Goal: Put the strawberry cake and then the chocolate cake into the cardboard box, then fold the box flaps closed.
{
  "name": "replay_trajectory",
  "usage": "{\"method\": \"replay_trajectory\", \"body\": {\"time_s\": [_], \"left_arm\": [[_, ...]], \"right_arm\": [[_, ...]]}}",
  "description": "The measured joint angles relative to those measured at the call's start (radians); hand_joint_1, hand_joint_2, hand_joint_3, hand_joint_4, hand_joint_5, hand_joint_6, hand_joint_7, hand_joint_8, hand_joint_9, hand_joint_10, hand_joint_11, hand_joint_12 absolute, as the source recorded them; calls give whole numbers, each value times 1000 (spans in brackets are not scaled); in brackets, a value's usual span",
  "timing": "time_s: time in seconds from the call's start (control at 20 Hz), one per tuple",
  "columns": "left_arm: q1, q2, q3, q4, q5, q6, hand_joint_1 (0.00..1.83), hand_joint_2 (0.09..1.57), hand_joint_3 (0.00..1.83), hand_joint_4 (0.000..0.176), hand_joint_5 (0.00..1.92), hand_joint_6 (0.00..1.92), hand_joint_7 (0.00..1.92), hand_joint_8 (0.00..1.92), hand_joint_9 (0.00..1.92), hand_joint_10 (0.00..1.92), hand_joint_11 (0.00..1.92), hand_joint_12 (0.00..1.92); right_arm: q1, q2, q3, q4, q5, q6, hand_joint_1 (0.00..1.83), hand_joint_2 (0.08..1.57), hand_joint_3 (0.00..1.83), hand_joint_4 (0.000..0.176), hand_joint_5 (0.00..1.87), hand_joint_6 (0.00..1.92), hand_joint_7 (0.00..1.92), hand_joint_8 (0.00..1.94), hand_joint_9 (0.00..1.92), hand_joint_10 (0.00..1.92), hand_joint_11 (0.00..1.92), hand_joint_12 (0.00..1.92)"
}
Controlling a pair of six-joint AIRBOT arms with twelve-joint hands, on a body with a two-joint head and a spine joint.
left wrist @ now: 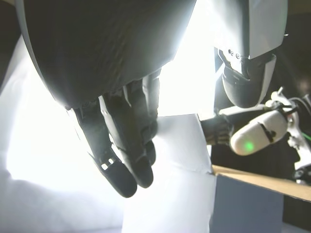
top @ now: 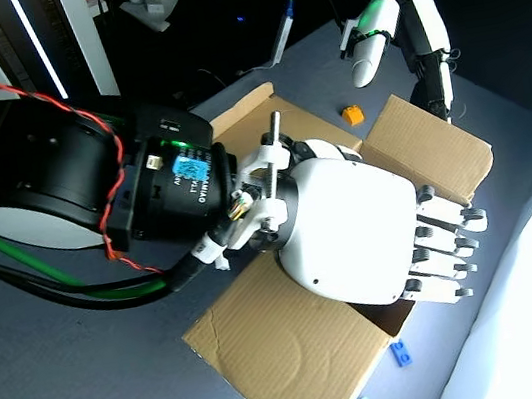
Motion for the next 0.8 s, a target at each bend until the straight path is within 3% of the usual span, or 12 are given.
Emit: {"method": "replay_trajectory", "body": {"time_s": [0.15, 0.35, 0.8], "left_arm": [[-6, -7, 18, 5, -51, 40, 441, 1101, 0, 60, 210, 10, 457, 7, 617, 5, 276, 990], [-11, -22, 31, 11, -121, 94, 434, 1101, 0, 59, 218, 10, 454, 4, 614, 3, 270, 986], [-50, -50, 74, 15, -177, 171, 395, 1112, 2, 45, 271, 8, 482, 3, 612, 1, 238, 1010]], "right_arm": [[6, 34, -40, -2, -10, 0, 535, 1028, 0, 0, 119, 14, 238, 5, 181, 245, 0, 1076], [10, 86, -103, -6, -26, 0, 550, 1035, 2, 0, 123, 9, 233, 1, 162, 220, 0, 966], [68, 163, -133, -3, 43, -42, 531, 1047, 2, 0, 124, 6, 229, 2, 167, 209, 0, 885]]}}
